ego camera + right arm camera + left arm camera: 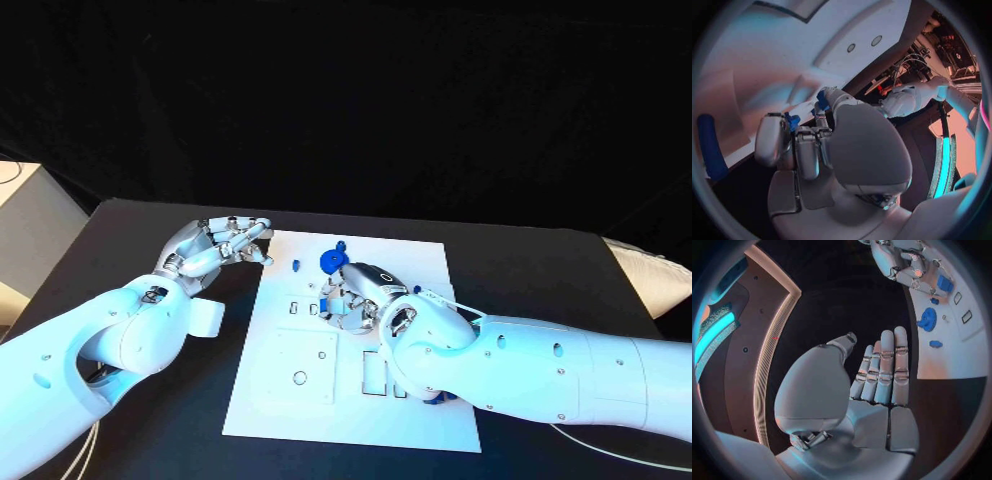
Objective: Assemble the parts on the task board
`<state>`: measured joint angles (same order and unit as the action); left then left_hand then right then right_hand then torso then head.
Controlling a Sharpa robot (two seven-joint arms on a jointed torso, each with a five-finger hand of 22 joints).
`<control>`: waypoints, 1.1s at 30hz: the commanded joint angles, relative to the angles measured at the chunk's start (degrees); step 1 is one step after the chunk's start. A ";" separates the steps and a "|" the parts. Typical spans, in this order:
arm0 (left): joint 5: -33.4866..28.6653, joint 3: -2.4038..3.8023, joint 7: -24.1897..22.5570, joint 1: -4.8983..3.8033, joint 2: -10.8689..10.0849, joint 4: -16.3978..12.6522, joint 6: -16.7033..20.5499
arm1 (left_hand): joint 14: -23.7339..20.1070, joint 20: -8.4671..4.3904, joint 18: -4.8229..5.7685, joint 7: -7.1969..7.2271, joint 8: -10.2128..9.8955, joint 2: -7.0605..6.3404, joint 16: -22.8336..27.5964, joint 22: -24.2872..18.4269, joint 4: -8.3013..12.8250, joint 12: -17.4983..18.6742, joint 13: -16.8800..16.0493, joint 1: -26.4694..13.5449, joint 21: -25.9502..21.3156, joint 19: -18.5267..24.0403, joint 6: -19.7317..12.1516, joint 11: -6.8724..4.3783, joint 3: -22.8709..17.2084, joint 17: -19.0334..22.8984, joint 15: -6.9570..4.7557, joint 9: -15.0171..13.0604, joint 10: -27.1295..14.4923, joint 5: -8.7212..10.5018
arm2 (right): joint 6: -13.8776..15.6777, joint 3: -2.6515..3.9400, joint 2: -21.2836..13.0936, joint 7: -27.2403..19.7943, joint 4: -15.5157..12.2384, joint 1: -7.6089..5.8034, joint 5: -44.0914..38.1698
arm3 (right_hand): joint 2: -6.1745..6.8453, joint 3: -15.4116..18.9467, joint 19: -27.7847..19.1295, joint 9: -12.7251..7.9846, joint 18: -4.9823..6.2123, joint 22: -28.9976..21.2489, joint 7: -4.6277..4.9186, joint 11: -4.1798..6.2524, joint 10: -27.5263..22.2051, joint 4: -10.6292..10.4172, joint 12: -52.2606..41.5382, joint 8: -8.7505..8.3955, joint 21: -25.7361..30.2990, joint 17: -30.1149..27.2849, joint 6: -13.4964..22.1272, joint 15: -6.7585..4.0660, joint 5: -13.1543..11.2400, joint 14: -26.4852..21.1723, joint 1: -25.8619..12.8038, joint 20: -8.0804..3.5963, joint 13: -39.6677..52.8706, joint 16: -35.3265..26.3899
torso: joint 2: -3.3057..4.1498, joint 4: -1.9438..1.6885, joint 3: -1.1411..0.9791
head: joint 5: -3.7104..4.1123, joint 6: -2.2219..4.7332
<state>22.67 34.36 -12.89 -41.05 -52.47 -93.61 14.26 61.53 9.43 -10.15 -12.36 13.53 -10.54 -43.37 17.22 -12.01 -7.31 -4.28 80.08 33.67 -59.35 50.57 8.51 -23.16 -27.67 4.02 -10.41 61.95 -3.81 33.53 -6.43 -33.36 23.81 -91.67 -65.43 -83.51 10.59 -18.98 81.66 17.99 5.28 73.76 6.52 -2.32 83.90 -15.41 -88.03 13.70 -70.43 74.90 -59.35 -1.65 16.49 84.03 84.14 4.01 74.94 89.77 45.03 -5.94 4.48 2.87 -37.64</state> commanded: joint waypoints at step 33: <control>0.17 0.04 0.23 0.02 0.14 -0.01 -1.42 | -0.38 -0.08 -0.24 0.03 0.33 0.16 -0.26 0.12 -0.02 -0.33 -0.01 0.55 0.31 0.37 -0.26 -0.13 0.22 0.13 0.11 -0.10 -0.37 0.11 | -0.81 -0.34 0.96 0.76 0.90 0.71 -3.07 | 2.39 0.05 0.10 -0.03 -0.72 -0.42 0.38 0.07 4.03 -0.75 0.65 0.39 0.81 15.10 0.81 -0.11 -0.87 5.97 -3.92 0.11 12.64 0.23 | 0.03 0.11 0.02 | -0.28 -0.47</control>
<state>22.71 34.36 -12.56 -41.05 -52.44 -93.54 13.90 61.53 9.43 -10.15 -12.36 13.53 -10.54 -43.37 17.24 -12.01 -7.31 -4.28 80.08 33.67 -59.36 50.57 8.51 -23.17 -27.64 4.02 -10.41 61.95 -3.81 33.39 -6.75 -32.46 24.63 -90.79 -64.80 -85.57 12.74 -19.07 81.66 18.05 5.28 73.38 6.91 -2.32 83.90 -15.99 -87.54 14.22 -69.78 74.90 -58.78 -1.65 15.83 84.03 80.57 4.01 74.91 89.77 45.02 -5.84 4.50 2.55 -38.07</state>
